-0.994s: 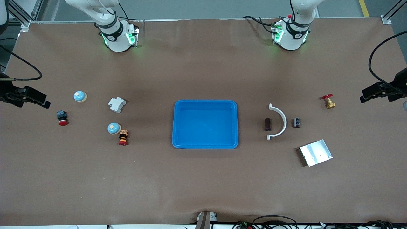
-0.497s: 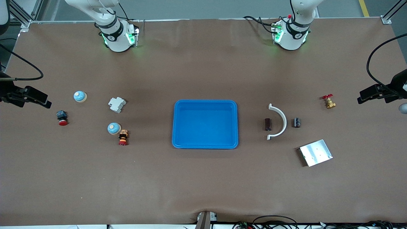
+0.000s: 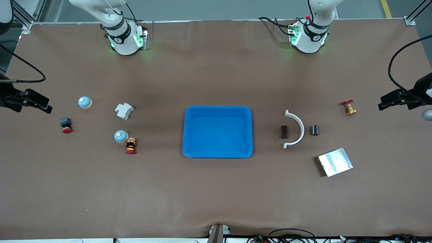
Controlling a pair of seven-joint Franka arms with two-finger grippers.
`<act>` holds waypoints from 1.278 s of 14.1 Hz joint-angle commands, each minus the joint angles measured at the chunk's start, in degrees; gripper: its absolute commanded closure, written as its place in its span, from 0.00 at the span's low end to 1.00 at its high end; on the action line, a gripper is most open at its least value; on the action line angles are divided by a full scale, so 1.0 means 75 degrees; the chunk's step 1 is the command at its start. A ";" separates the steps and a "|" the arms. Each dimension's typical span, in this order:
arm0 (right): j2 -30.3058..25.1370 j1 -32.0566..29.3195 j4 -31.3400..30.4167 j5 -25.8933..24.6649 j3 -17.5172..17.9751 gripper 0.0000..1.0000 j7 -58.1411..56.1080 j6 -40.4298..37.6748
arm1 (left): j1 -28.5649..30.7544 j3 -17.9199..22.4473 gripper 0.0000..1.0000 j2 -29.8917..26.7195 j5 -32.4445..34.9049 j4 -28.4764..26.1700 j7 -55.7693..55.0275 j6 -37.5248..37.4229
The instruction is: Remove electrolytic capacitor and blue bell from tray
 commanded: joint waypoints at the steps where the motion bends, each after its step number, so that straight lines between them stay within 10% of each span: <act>1: -0.0158 0.0003 -0.0095 -0.0068 0.0028 0.00 0.0105 -0.0015 | -0.0177 0.0023 0.00 0.0060 -0.0029 0.0223 -0.0296 -0.0198; 9: -0.0146 -0.0021 -0.0107 -0.0032 0.0028 0.00 0.0117 0.0020 | -0.2953 0.3009 0.00 0.0002 -0.0076 0.0234 -0.0356 -0.0210; 18: -0.0134 -0.0032 -0.0130 0.0260 0.0016 0.00 0.0117 0.0032 | -0.3891 0.4052 0.00 0.0002 -0.0134 0.0234 -0.0344 -0.0222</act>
